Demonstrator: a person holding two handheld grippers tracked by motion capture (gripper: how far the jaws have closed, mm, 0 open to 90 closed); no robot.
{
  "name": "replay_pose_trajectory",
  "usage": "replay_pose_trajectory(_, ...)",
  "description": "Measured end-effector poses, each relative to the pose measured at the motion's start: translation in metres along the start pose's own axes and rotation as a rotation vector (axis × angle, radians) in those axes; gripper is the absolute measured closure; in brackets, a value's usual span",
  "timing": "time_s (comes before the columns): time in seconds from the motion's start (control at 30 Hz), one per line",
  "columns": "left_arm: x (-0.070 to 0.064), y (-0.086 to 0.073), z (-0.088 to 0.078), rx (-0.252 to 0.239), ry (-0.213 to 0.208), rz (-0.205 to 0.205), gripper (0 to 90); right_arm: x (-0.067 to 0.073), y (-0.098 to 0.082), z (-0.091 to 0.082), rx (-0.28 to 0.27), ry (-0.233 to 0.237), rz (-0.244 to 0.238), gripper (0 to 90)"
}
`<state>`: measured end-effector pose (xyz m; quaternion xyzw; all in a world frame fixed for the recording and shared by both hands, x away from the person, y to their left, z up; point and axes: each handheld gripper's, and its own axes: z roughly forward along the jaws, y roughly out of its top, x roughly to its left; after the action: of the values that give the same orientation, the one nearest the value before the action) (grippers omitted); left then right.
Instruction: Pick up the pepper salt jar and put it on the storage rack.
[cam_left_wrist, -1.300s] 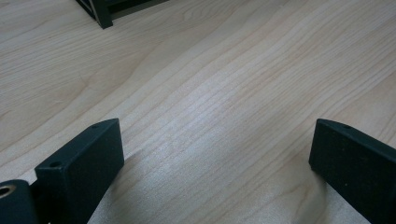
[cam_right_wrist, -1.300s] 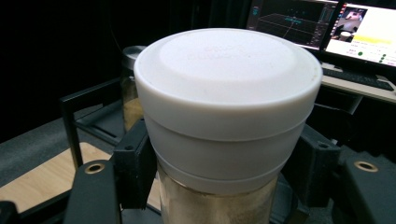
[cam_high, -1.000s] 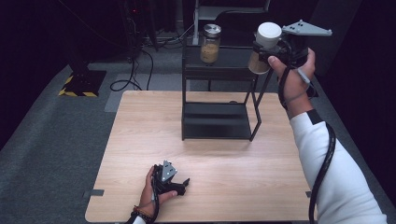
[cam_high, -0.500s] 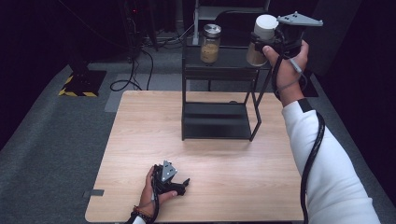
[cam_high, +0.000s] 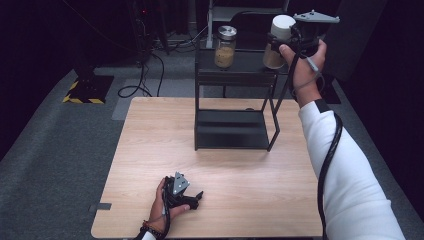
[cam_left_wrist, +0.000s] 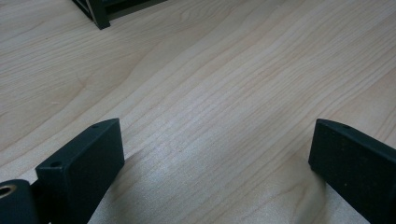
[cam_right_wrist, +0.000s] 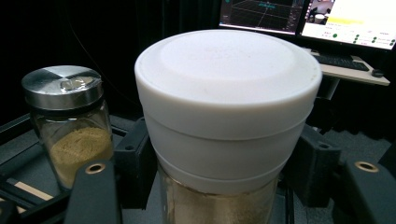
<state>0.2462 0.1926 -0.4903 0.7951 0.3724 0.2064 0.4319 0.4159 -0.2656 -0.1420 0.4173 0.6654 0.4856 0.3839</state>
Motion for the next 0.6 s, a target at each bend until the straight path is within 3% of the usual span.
replay_pose_trajectory(0.6, 0.000, 0.000, 0.000, 0.000, -0.002, 0.002, 3.3, -0.002, -0.005, 0.021, 0.038, -0.006, 0.011, 34.9)
